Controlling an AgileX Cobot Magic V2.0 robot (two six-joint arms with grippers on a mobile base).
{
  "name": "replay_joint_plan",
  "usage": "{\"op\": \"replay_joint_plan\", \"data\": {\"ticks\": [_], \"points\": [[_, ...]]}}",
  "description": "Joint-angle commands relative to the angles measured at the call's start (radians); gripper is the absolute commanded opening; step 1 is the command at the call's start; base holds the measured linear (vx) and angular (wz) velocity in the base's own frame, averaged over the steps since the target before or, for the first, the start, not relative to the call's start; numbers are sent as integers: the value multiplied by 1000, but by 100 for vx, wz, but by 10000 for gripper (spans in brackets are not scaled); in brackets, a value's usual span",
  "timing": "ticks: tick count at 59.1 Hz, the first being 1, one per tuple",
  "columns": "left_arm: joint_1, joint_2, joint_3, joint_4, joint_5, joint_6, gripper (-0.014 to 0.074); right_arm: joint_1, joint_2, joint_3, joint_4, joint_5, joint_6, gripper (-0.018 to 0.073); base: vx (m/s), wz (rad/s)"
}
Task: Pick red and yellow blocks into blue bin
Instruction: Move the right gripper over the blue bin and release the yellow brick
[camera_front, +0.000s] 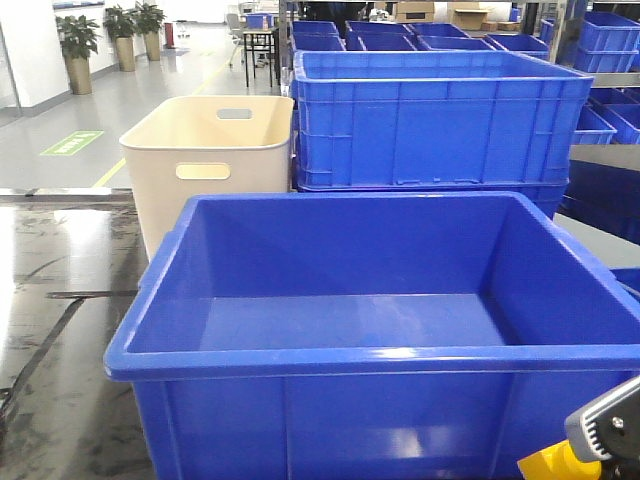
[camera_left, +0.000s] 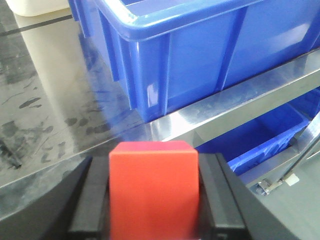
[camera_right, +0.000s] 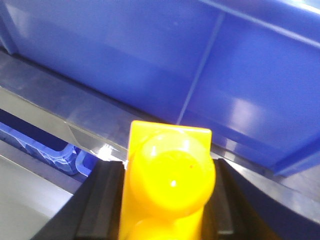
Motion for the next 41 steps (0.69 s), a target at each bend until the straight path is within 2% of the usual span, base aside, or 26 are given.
{"op": "replay_joint_plan", "data": {"ticks": [1,41], "points": [[-3,5,-25,-27,-67,0,316,0,-11,-28,-14,-66,-5,244,0,-11],[-3,5,-25,-27,-67,0,316,0,-11,-28,-14,-66,-5,244,1,-7]]}}
